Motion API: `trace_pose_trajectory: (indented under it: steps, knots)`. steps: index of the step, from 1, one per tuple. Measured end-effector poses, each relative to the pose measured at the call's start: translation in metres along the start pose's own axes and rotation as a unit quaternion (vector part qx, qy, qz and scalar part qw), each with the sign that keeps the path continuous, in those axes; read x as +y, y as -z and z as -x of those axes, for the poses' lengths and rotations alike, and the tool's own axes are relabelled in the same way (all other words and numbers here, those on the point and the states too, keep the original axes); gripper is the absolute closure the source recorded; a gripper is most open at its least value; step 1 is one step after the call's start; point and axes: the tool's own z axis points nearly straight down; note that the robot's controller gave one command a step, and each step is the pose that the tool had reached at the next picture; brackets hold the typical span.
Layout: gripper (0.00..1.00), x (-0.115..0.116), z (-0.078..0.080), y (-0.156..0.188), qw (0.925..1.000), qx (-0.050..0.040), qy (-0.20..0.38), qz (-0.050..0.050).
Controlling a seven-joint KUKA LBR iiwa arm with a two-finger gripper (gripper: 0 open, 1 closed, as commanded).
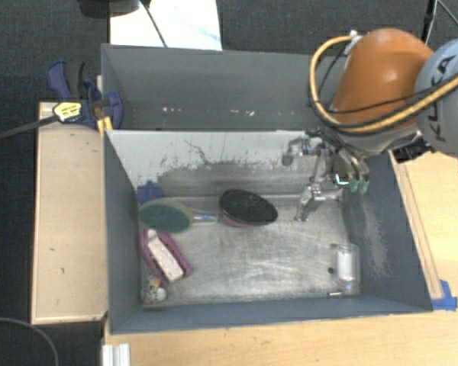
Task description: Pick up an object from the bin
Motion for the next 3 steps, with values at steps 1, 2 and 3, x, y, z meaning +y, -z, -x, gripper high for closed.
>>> trace_pose_trajectory:
  steps: [1, 2, 3]
  knots:
    - [0.0, 0.046, 0.005, -0.139, 0.9977, -0.0003, 0.067, 0.0]
    - [1.0, 0.045, 0.007, -0.134, 0.9979, -0.0039, 0.065, 0.0]
    - [1.0, 0.067, 0.001, 0.018, 0.9977, -0.0073, 0.067, 0.0]
